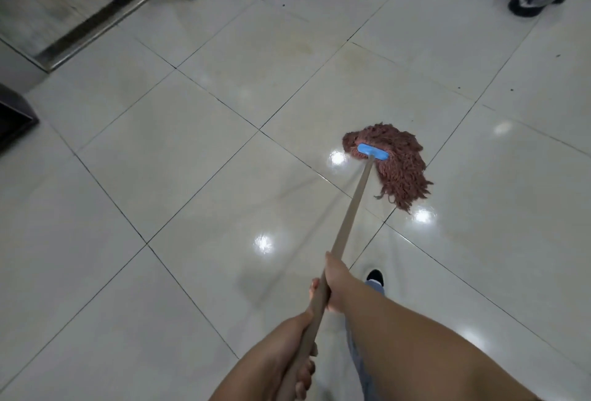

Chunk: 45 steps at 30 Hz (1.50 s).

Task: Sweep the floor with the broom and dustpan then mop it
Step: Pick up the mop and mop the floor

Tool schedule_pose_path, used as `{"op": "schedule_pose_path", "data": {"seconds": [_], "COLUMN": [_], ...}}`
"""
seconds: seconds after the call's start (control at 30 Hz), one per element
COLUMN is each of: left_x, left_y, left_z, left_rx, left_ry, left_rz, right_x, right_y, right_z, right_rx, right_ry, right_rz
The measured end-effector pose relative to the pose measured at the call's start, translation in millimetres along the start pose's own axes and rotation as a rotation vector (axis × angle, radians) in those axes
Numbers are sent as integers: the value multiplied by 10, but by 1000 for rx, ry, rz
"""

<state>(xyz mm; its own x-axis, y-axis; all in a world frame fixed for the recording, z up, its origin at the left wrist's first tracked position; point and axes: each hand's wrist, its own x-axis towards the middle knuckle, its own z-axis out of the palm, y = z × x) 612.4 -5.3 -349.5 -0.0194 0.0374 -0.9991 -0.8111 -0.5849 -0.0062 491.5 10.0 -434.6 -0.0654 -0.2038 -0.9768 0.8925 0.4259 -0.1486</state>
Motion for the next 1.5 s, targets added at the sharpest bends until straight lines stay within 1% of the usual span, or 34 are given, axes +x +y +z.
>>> {"op": "schedule_pose_path", "data": {"seconds": [0.1,0.23,0.37,0.43,0.53,0.6,0.7,0.77,0.83,0.87,0.97,1.03,1.17,1.27,1.37,1.5], "left_x": [-124,-185,-124,-22,59,83,70,70,45,29,55,123,186,174,173,202], "left_y": [785,1728,2532,2972,3663,4163,4844,5357,5720,5941,6636,7136,8073,8679,9185,9472], "left_z": [123,122,-3,-119,-285,-384,-511,-528,-458,-397,-203,-119,71,194,216,89], "left_rx": [28,13,26,43,41,45,53,68,70,75,94,114,188,228,232,264], "left_ry": [7,14,6,-8,-9,-22,-36,-49,-41,-62,-115,-90,-40,-48,-35,-55], "left_rz": [-5,12,38,80,70,76,61,55,55,50,68,91,99,74,93,76], "right_x": [79,195,357,490,632,706,770,800,811,848,1036,1176,1385,1422,1503,1579], "right_y": [-768,-1692,-2464,-2860,-3486,-3926,-4467,-4806,-5050,-5251,-5949,-6434,-7374,-7995,-8483,-8755], "right_z": [33,220,456,604,830,980,1208,1295,1294,1271,1205,1193,1113,1111,1176,1311], "right_rx": [26,14,29,44,50,73,70,100,159,177,116,111,93,64,29,4], "right_ry": [22,43,50,45,70,72,111,107,106,113,182,198,174,212,228,252], "right_rz": [28,6,36,28,21,-12,-129,-182,-203,-217,-284,-294,-249,-257,-242,-222]}}
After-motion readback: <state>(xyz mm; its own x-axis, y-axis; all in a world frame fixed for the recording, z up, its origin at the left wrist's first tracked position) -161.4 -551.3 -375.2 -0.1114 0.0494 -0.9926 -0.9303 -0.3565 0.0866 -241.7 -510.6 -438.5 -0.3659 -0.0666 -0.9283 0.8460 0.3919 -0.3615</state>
